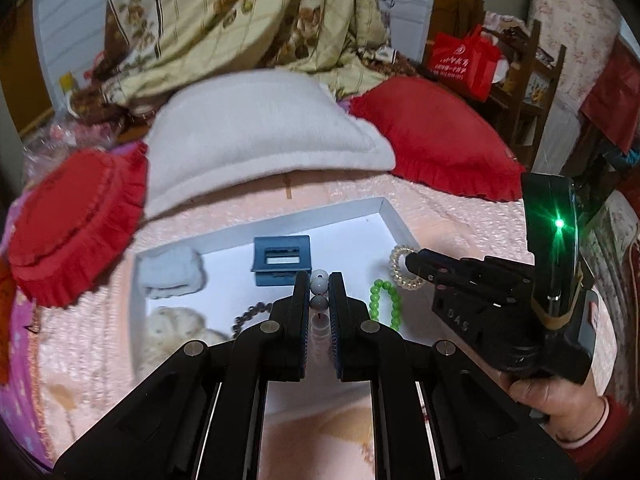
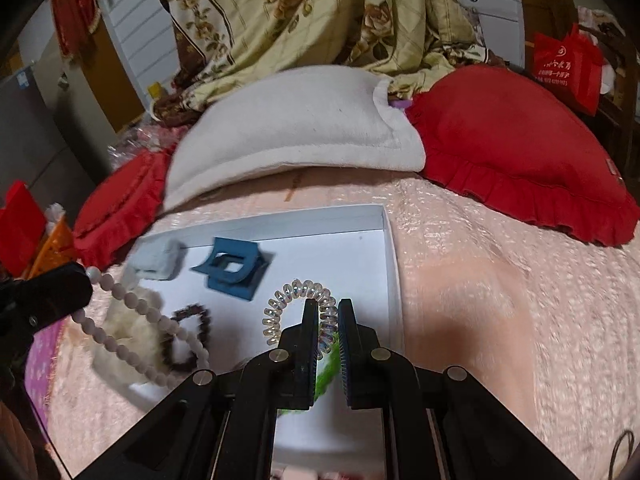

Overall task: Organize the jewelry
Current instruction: 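Carry the white bracelet and coiled hair tie into the box and open both tools, then grasp the brown mouse-ornament hair tie with the left tool while the right tool grasps the red bead bracelet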

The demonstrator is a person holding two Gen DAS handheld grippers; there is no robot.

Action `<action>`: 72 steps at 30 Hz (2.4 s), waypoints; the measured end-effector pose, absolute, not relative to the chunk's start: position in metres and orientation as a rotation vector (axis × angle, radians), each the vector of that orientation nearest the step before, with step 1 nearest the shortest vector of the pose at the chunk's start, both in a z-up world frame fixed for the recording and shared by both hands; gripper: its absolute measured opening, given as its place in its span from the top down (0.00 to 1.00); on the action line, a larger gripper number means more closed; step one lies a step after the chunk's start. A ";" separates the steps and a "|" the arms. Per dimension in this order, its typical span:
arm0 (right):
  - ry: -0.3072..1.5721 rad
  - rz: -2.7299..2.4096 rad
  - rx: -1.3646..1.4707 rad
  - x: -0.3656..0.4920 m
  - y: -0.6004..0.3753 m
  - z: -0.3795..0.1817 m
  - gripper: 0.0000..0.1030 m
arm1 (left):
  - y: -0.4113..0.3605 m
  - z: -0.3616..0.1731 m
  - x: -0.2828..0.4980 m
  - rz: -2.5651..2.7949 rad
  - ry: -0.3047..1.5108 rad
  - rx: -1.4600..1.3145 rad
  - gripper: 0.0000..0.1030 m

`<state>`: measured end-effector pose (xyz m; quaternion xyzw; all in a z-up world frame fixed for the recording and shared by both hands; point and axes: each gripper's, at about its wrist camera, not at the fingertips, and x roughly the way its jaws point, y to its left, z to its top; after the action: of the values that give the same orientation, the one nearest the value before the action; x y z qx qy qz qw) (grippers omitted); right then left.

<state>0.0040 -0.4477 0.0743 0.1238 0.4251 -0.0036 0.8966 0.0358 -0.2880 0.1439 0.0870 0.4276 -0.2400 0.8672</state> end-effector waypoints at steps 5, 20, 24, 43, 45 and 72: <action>0.926 -0.030 0.247 0.029 -0.454 0.051 0.91 | -0.302 0.112 0.065 -0.475 0.957 0.194 0.92; 0.952 -0.043 0.317 0.046 -0.466 0.032 0.90 | -0.289 0.079 0.089 -0.464 1.053 0.118 0.81; 0.940 -0.037 0.365 0.043 -0.468 0.037 0.77 | -0.281 0.087 0.083 -0.480 1.043 0.084 0.69; 0.887 -0.018 0.431 -0.088 -0.496 0.062 0.72 | -0.208 0.122 -0.032 -0.500 0.965 0.079 0.62; 0.889 0.000 0.445 -0.105 -0.497 0.057 0.72 | -0.205 0.108 -0.046 -0.501 0.983 0.075 0.62; 0.893 0.097 0.474 -0.135 -0.475 0.018 0.72 | -0.247 0.052 -0.072 -0.563 1.033 0.141 0.98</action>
<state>-0.1353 -0.4751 0.0180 0.2270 0.4275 0.0465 0.8738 -0.0717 -0.2467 0.0522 0.0667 0.4867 -0.2651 0.8297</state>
